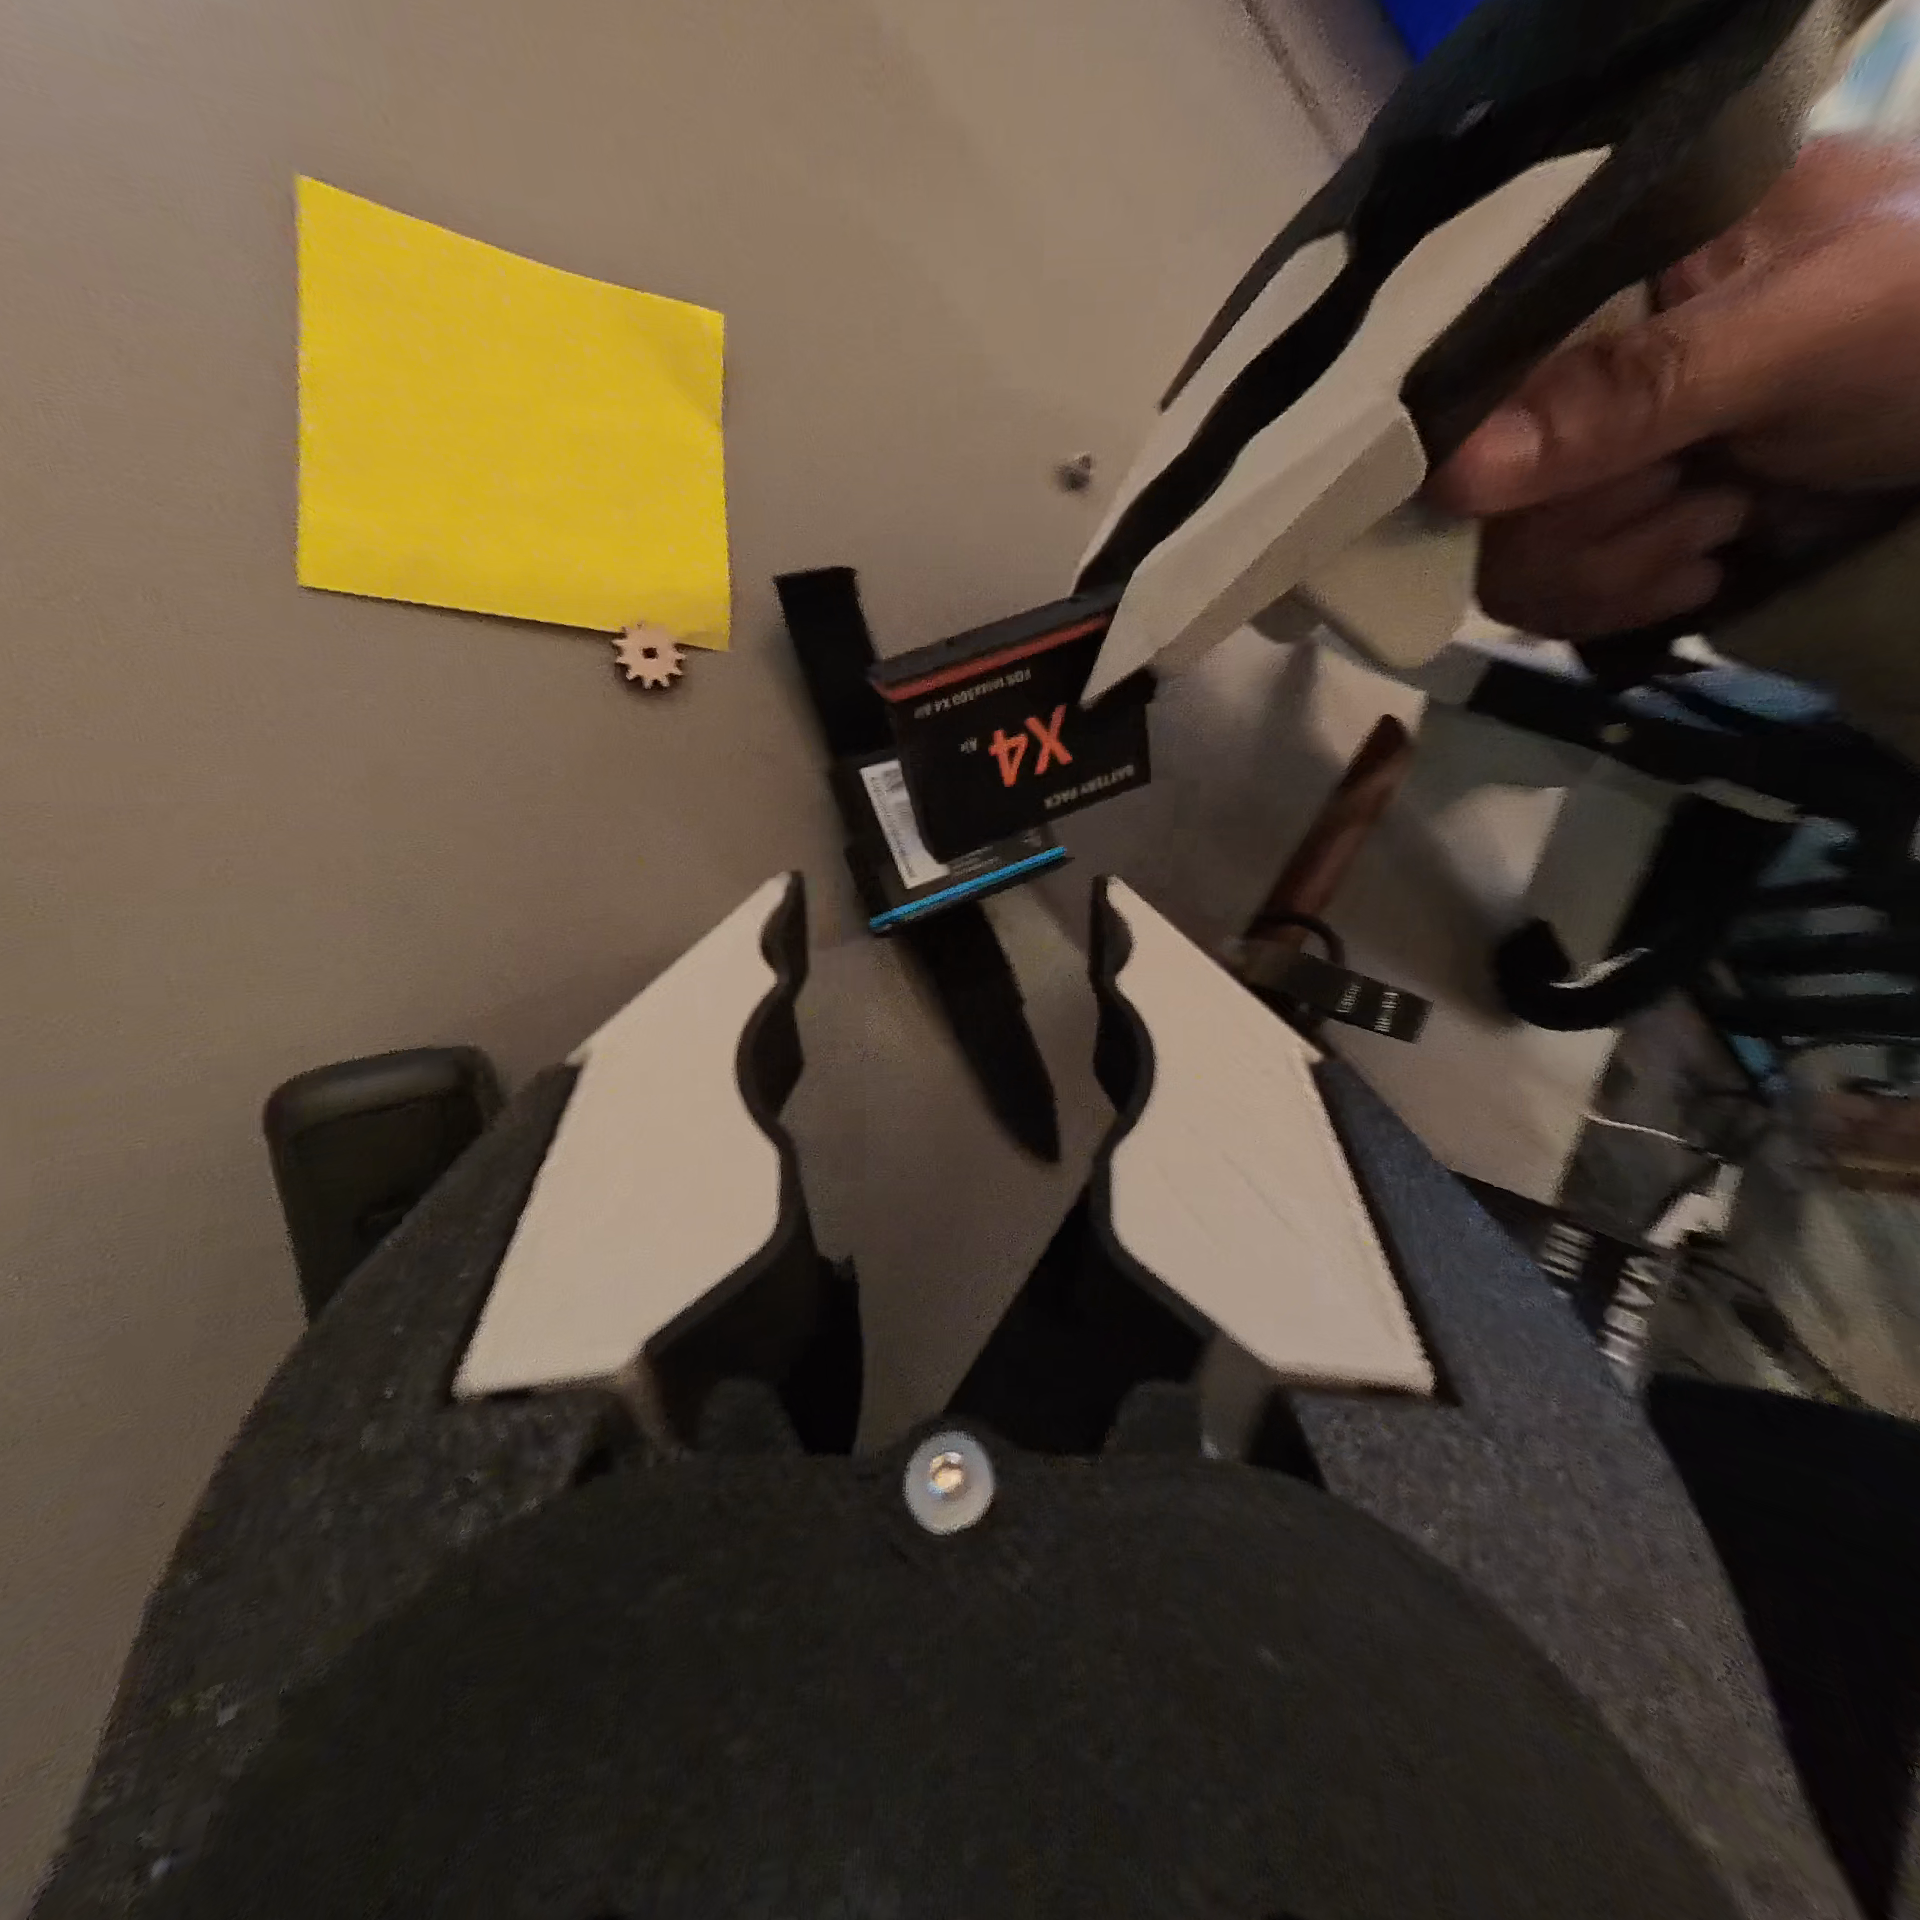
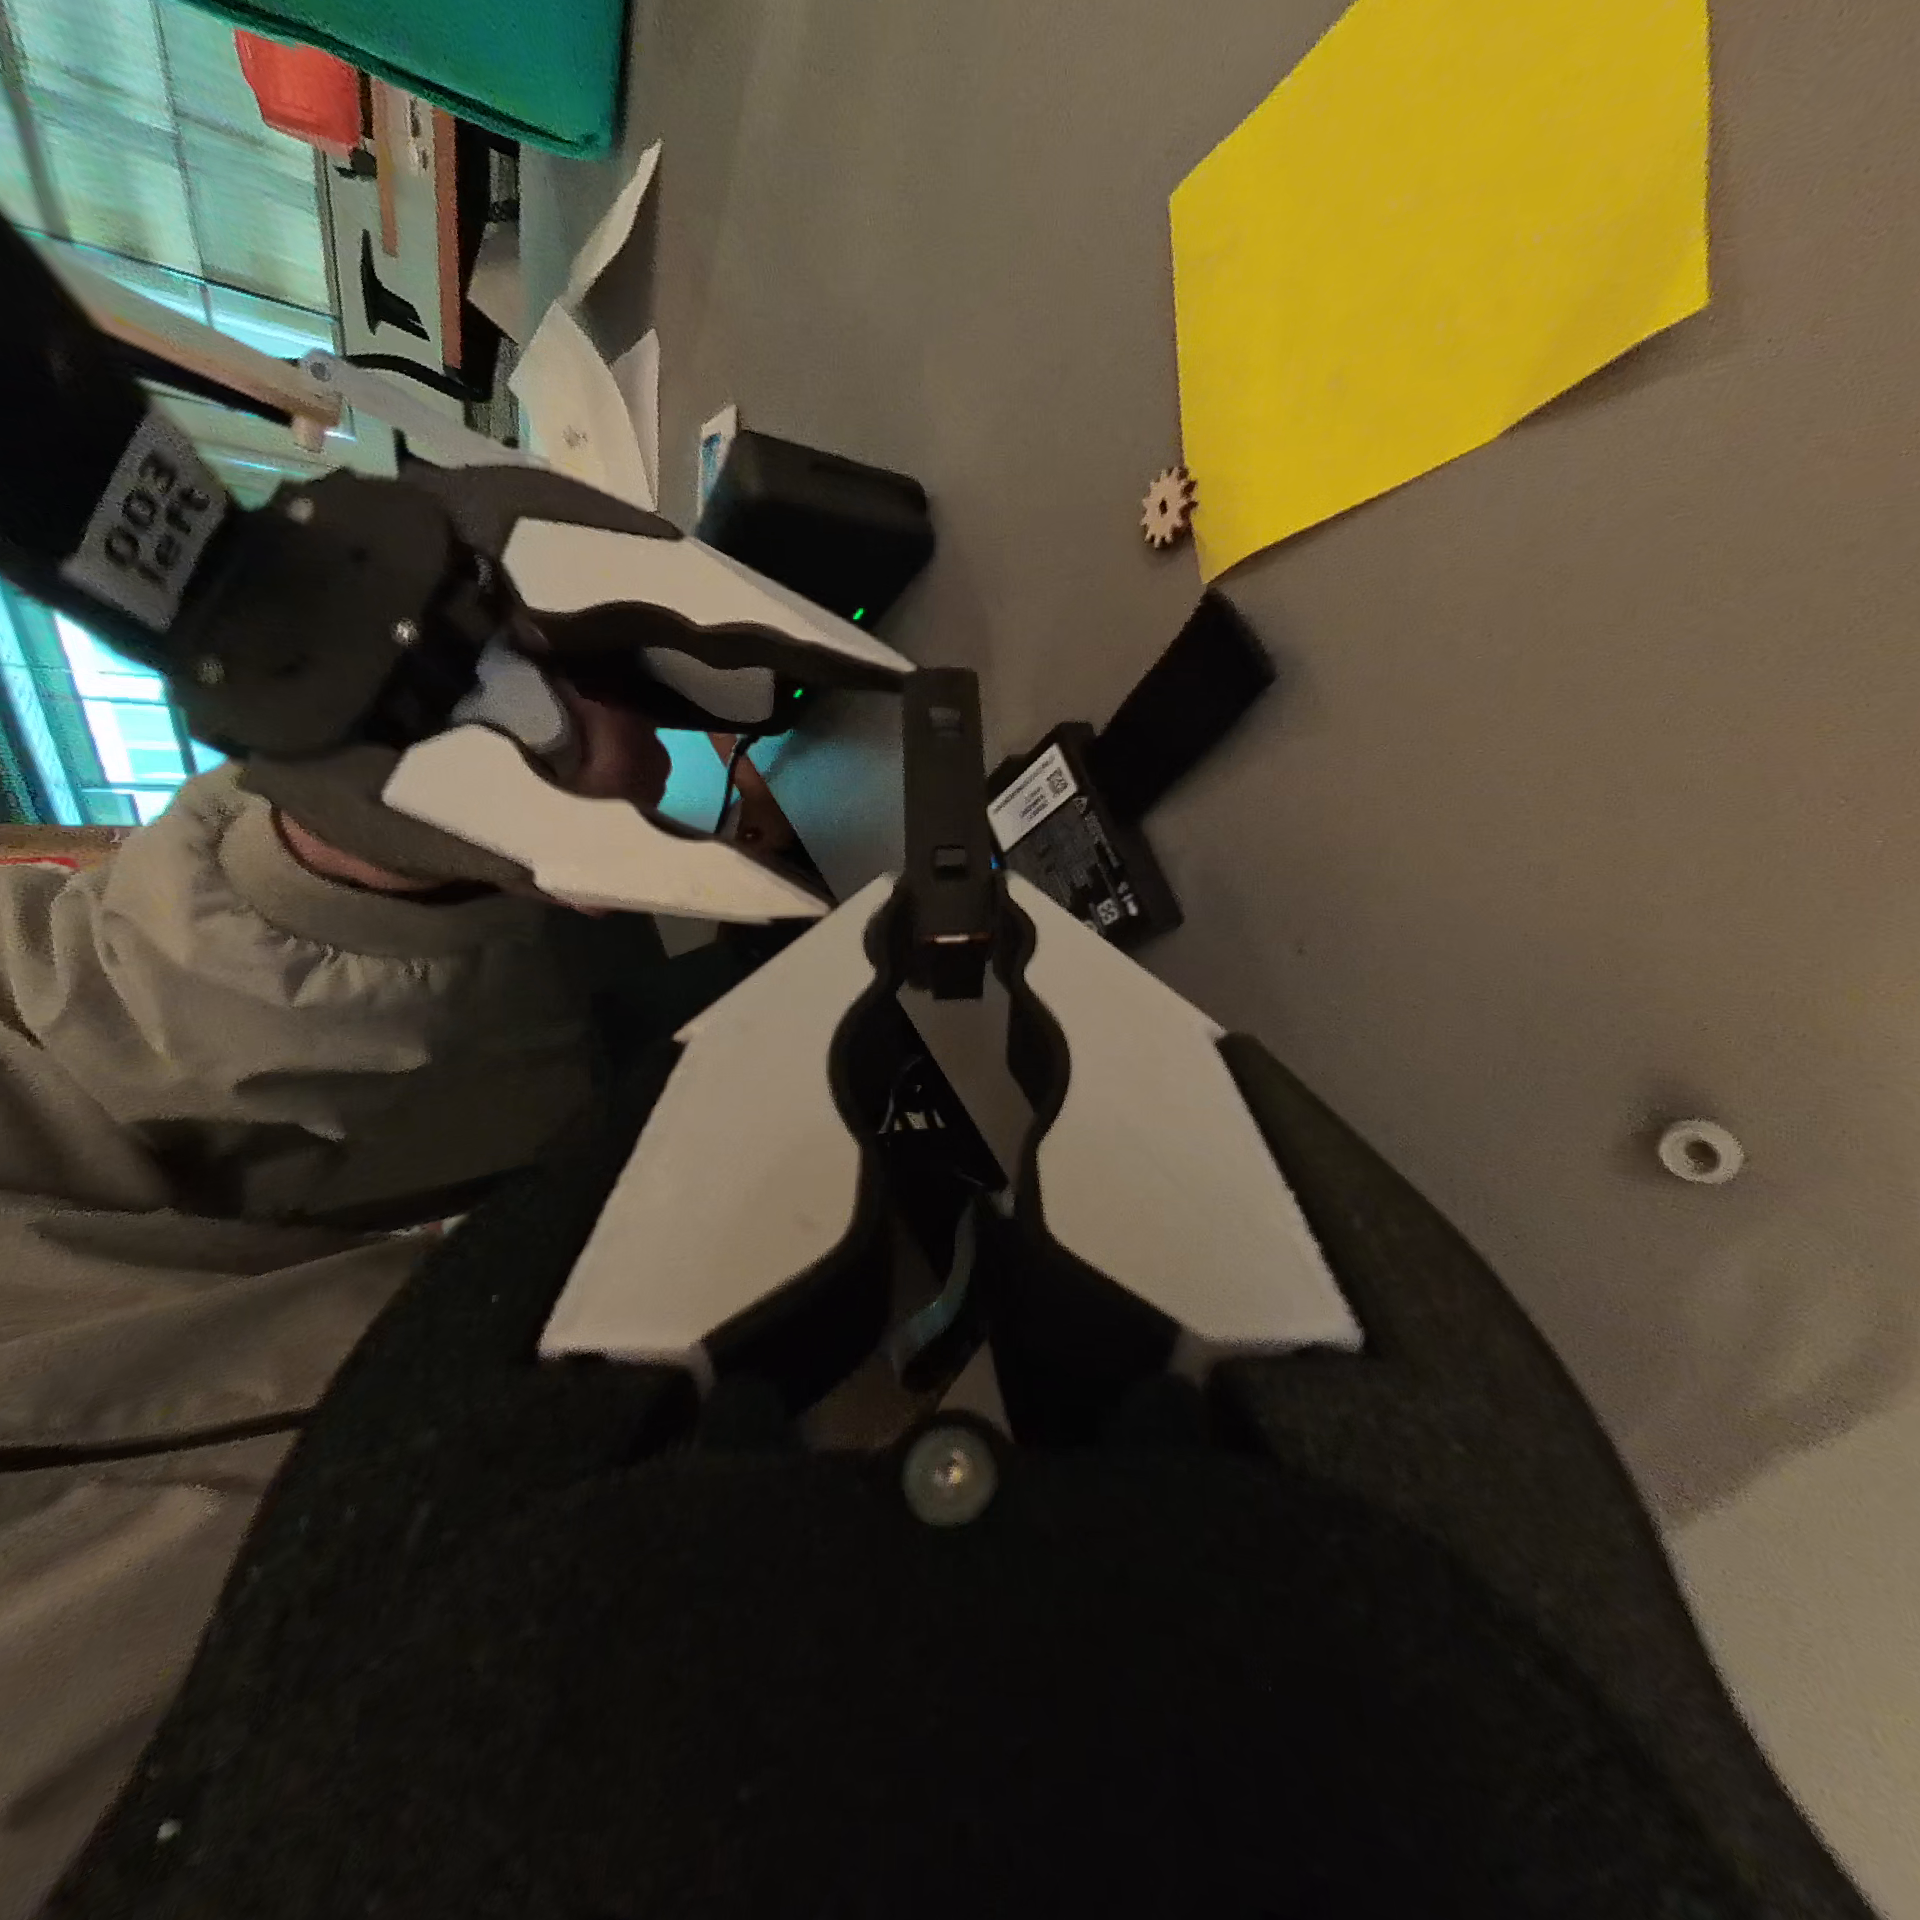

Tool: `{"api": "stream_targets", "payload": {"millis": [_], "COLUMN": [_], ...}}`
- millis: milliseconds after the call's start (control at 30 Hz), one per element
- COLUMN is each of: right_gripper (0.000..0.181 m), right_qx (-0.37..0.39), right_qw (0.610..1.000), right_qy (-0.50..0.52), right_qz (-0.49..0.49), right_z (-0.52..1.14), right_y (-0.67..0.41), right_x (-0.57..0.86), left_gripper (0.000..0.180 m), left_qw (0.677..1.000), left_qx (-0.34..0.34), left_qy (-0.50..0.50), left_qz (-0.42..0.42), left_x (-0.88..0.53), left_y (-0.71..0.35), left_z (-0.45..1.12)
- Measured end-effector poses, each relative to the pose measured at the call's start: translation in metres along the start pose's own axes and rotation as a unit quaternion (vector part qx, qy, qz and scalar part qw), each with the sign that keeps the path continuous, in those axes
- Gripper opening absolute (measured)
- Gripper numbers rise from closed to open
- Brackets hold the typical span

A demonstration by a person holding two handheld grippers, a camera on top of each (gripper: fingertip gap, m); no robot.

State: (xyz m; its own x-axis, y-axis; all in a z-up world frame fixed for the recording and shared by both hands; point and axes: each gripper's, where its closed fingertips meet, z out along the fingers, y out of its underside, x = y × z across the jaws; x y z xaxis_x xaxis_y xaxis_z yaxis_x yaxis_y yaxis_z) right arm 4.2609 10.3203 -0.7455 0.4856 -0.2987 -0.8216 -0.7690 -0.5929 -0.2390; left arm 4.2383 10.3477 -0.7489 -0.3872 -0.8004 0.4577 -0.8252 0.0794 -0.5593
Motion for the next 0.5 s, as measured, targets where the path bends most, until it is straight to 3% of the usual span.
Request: {"api": "stream_targets", "payload": {"millis": [100, 300, 500], "right_gripper": [0.014, 0.019, 0.029], "right_qx": [-0.017, -0.065, -0.098], "right_qw": [1.000, 0.995, 0.976], "right_qy": [0.019, 0.073, 0.157], "right_qz": [-0.001, -0.035, -0.117], "right_z": [0.008, 0.013, 0.004], "right_y": [0.003, 0.011, 0.008], "right_x": [0.009, 0.023, 0.031], "left_gripper": [0.071, 0.064, 0.055], "left_qw": [0.998, 0.993, 0.992], "left_qx": [0.009, 0.078, 0.043], "left_qy": [-0.056, -0.089, -0.115], "left_qz": [0.005, 0.001, 0.040], "left_x": [-0.006, 0.001, -0.001], "left_y": [0.004, -0.010, 0.005], "left_z": [0.012, 0.029, 0.045]}}
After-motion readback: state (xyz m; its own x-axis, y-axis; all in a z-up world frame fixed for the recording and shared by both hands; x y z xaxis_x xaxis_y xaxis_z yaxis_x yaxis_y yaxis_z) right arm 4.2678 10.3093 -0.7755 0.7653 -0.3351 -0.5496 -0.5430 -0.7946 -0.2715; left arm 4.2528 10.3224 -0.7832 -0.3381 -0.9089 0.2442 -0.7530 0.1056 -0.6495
